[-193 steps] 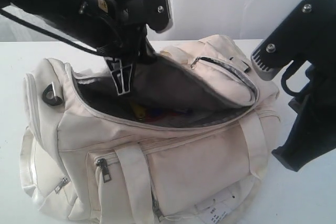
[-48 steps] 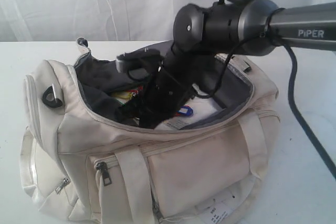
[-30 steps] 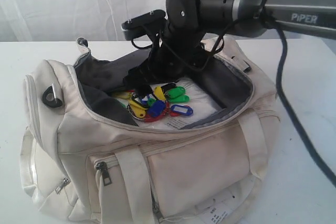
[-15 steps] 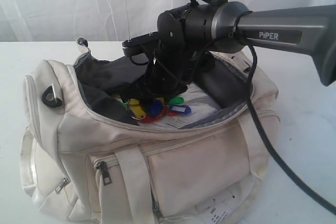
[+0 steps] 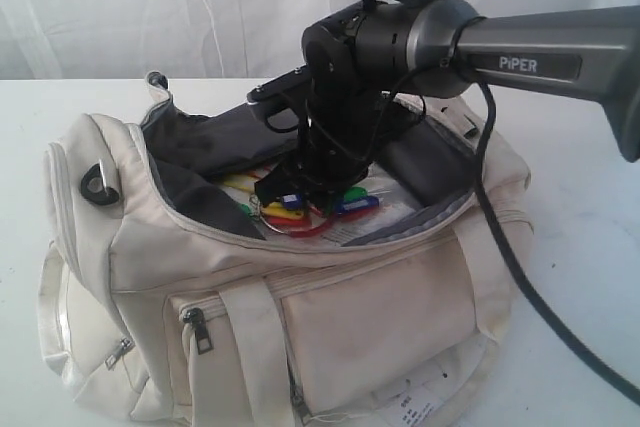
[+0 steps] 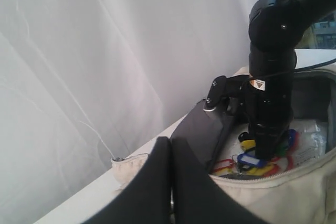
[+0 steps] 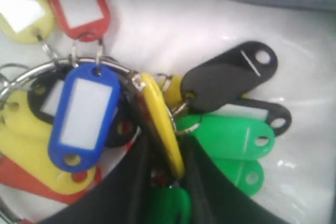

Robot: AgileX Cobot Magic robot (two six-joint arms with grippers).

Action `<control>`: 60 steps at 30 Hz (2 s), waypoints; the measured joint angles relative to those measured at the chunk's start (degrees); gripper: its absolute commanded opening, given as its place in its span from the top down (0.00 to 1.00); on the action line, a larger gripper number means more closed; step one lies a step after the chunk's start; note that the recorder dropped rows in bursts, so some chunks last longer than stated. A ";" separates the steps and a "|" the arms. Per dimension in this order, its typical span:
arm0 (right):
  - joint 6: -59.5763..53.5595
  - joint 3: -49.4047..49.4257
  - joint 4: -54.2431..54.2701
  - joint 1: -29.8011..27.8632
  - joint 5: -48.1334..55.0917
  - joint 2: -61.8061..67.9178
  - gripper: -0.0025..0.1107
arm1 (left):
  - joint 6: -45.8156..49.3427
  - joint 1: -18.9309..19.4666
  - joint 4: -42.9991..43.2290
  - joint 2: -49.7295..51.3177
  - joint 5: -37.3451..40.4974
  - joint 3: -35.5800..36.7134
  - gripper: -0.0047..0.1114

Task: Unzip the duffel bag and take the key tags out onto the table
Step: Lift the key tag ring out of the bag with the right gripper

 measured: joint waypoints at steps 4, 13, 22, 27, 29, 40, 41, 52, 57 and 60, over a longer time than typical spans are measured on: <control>0.00 0.88 -2.71 0.00 2.78 -2.40 0.98 | 0.77 0.00 0.00 -2.73 -2.00 2.16 0.96; 0.11 1.03 -3.65 0.00 2.30 -9.96 0.98 | 1.82 0.00 0.00 -3.42 -4.99 5.02 0.96; 0.11 1.03 -3.65 0.00 2.46 -16.03 0.98 | 2.77 0.00 -0.29 -1.44 -5.51 5.25 0.96; -0.16 1.03 -3.69 0.00 3.35 -19.51 0.98 | 2.77 0.00 -0.48 2.60 -6.34 5.25 0.96; -0.30 1.03 -3.69 0.00 4.25 -20.90 0.98 | 2.77 0.00 -0.48 4.35 -6.92 5.25 0.96; -2.52 1.03 -5.85 0.00 11.97 -28.65 0.98 | 2.77 0.00 -4.31 17.73 -2.51 -0.25 0.96; -2.52 1.03 -6.50 0.00 13.33 -29.33 0.98 | 2.77 0.00 -4.31 19.39 -1.17 -1.39 0.96; -2.52 3.65 -10.07 0.00 17.23 -36.84 0.98 | 2.39 0.00 -4.55 33.78 11.50 -11.23 0.96; -2.52 11.55 -11.21 0.00 17.23 -41.58 0.98 | 1.70 0.00 -5.17 35.64 13.31 -12.80 0.96; -2.52 18.56 -11.21 0.00 17.23 -45.10 0.98 | 1.58 0.00 -5.17 35.70 13.57 -12.93 0.96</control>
